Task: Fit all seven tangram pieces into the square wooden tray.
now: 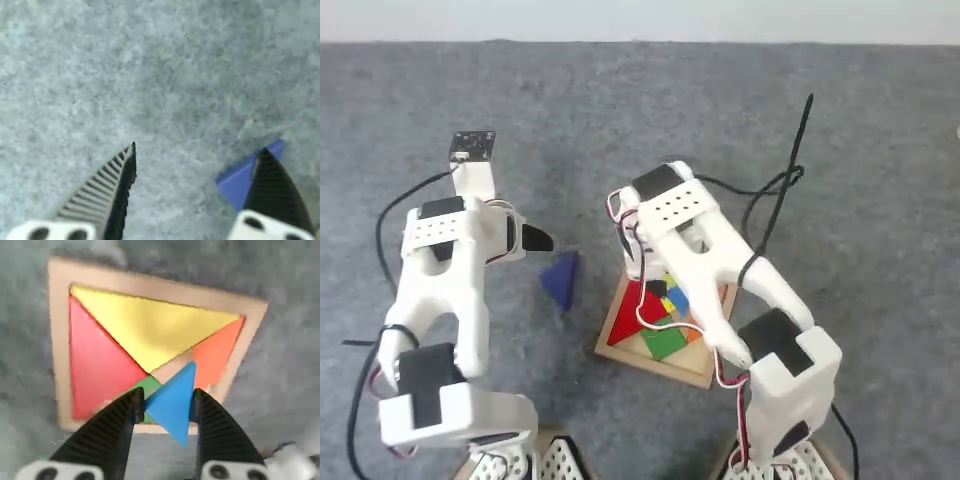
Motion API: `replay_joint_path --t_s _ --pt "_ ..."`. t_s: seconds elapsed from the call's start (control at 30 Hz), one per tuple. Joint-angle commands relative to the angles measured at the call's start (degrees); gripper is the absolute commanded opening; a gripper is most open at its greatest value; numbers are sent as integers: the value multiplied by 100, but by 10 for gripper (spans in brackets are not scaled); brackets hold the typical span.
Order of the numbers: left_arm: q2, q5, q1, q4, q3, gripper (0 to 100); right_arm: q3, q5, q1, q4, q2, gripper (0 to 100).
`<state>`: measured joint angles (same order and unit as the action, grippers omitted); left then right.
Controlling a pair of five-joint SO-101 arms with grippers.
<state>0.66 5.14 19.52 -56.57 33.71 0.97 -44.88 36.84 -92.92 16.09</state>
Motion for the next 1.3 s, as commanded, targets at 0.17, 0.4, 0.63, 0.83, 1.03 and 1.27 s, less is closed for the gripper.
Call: replay_joint_path --t_s 0.17,0.4,0.63,0.83,1.03,1.27 --pt "114 -53 281 44 -330 355 246 -1829 743 558 -391 128" --pt "114 -53 352 35 -426 355 220 -1969 804 699 -391 307" --pt "114 -62 492 -193 -655 355 -79 -2040 1297 629 -426 432" --pt "114 589 229 -747 -1138 355 466 -202 -92 22 -998 469" --pt "791 853 -237 -1741 -1798 353 870 3279 -1938 -769 -1684 467" --pt "2743 1055 -1442 -1881 -541 310 -202 4598 -2149 -497 -3547 328"
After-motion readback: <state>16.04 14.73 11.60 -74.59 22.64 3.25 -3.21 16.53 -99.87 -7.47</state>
